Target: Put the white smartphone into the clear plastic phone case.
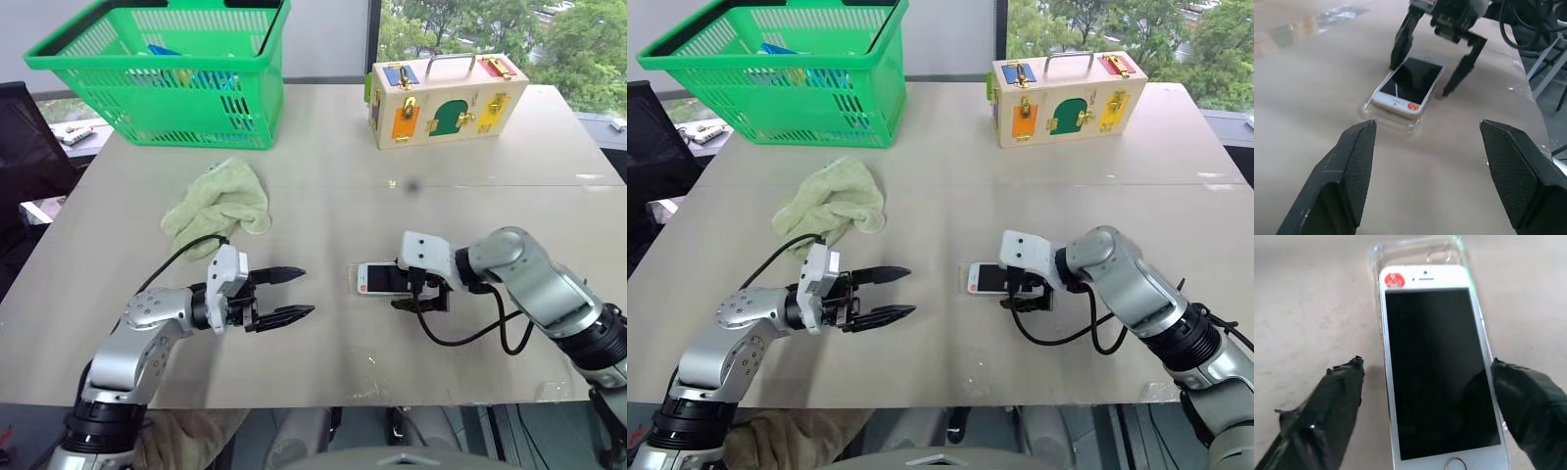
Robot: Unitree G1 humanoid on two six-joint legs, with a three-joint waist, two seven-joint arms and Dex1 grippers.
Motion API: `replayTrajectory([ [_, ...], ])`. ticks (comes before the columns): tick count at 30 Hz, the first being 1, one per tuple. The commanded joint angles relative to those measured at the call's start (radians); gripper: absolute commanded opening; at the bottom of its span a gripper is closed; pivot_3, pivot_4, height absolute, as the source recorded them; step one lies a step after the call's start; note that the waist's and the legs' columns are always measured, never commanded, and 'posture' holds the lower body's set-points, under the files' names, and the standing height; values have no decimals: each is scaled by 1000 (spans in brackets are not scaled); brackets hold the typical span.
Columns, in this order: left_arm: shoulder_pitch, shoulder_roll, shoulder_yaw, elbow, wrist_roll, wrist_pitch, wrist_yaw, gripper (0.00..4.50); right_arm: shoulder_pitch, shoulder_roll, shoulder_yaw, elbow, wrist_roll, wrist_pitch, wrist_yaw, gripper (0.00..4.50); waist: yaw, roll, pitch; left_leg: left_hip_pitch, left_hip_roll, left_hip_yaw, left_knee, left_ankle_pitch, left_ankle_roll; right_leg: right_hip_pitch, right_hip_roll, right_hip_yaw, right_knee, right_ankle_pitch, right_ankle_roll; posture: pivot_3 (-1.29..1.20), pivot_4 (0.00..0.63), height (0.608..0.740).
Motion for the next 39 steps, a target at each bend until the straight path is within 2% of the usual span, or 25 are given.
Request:
replayTrajectory([
  [1, -25, 15, -24, 5, 20, 7, 2, 3499, 10, -9, -143, -117, 123, 55, 13, 4447, 2, 0, 0, 0, 0, 0, 0, 0, 0, 0, 0, 0, 0, 0, 0, 0, 150, 740],
  [2, -37, 17, -36, 10, 27, 14, 2, 3499, 20, -16, -173, -134, 146, 75, 6, 4447, 5, 0, 0, 0, 0, 0, 0, 0, 0, 0, 0, 0, 0, 0, 0, 0, 150, 740],
  [3, -50, 20, -51, 19, 40, 17, 0, 3082, 34, -23, -203, -148, 163, 94, -7, 4062, 7, 0, 0, -1, 0, 0, 0, 0, 0, 0, 0, 0, 0, 0, 0, 0, 150, 740],
  [4, -63, 22, -67, 29, 56, 17, -2, 2926, 49, -31, -224, -158, 174, 107, -22, 3887, 12, 0, 0, -1, 0, 0, 0, 0, 0, 0, 0, 0, 0, 0, 0, 0, 150, 740],
  [6, -89, 22, -99, 51, 89, 16, 2, 2075, 87, -54, -257, -179, 187, 121, -48, 3012, 16, 0, 0, -1, 0, 0, 0, 0, 0, 0, 0, -1, -1, 0, 0, 0, 150, 740],
  [10, -153, -12, -139, 109, 128, 23, 32, 20, 169, -98, -304, -199, 166, 135, -137, 890, 15, 0, 0, -1, 0, 0, 0, 0, 0, 0, -1, -1, -1, 0, 0, 0, 150, 740],
  [12, -177, -24, -163, 134, 148, 10, 29, 0, 210, -130, -305, -191, 138, 116, -175, 21, 14, 0, 0, -3, 0, 0, 0, 0, 0, -1, -1, -1, 0, 0, 0, 0, 150, 740],
  [20, -278, -89, -264, 252, 261, -12, 62, 0, 275, -172, -334, -199, 130, 143, -268, 21, 13, 0, 0, -4, 0, 0, 1, 2, 3, -2, -1, -1, 0, 0, 0, 0, 150, 740],
  [22, -289, -106, -284, 283, 285, -32, 68, 0, 281, -183, -303, -190, 116, 131, -278, 21, 14, 0, 0, -5, 0, 0, 1, 2, 4, -2, -1, -1, 0, 0, 0, 0, 150, 740],
  [28, -304, -157, -302, 353, 325, -80, 88, 0, 222, -120, -204, -123, 117, 105, -286, 21, 15, 1, 0, -3, 0, -1, 2, 2, 4, 0, -1, -2, 0, 0, 0, 0, 150, 740],
  [39, -318, -184, -288, 305, 333, -2, 150, 0, 133, -26, -90, -32, 74, -14, -272, 21, 15, 1, 0, -2, -1, -2, 4, 2, 4, 1, -1, -3, 1, 0, 1, 0, 150, 740],
])
